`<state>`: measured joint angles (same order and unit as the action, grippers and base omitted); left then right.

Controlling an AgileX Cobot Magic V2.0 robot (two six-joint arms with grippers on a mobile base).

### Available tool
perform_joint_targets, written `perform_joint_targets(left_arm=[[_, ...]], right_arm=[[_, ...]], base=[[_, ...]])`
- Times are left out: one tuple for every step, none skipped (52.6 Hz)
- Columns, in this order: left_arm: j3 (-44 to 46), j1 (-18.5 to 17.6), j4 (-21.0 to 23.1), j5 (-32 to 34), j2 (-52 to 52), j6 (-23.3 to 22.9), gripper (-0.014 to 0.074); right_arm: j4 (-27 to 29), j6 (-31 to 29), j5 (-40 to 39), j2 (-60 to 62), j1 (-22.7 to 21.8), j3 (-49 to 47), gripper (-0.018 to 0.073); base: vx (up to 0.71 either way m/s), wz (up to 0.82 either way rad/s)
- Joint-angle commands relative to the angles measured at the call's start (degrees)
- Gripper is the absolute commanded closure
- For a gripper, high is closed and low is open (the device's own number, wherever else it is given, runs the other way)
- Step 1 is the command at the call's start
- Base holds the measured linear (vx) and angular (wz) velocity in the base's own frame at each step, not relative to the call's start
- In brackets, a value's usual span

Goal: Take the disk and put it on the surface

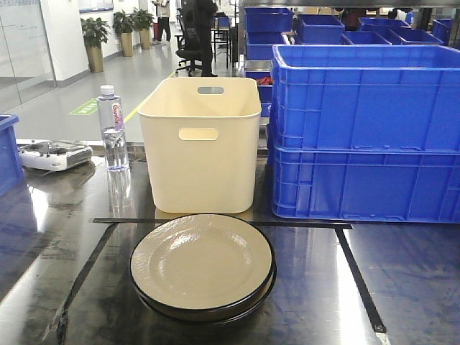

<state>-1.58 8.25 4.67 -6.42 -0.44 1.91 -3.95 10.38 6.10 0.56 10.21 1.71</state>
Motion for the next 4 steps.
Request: perform_joint_targets(left_arm=[[-0.6, -0.2, 0.0, 4.7, -0.4, -0.1, 0.0598], [-0.6, -0.2, 0.0, 4.7, -0.4, -0.1, 0.0598], [-0.6, -0.2, 0.0, 4.7, -0.4, -0.1, 0.0598], [-0.6, -0.2, 0.0, 4.7, -0.4, -0.1, 0.0598]], right_arm=[[-0.3, -0.2, -4.8, 0.8, -0.2, 1.1, 0.0566], [-0.3, -0.2, -4.8, 0.7, -0.2, 1.1, 0.0566], [-0.3, -0.2, -4.8, 0.7, -0.2, 1.1, 0.0566], [-0.3, -0.2, -4.8, 0.7, -0.2, 1.1, 0.0566]], base=[[0.00, 0.00], [0.00, 0.00], [0.00, 0.00], [0.00, 0.00]])
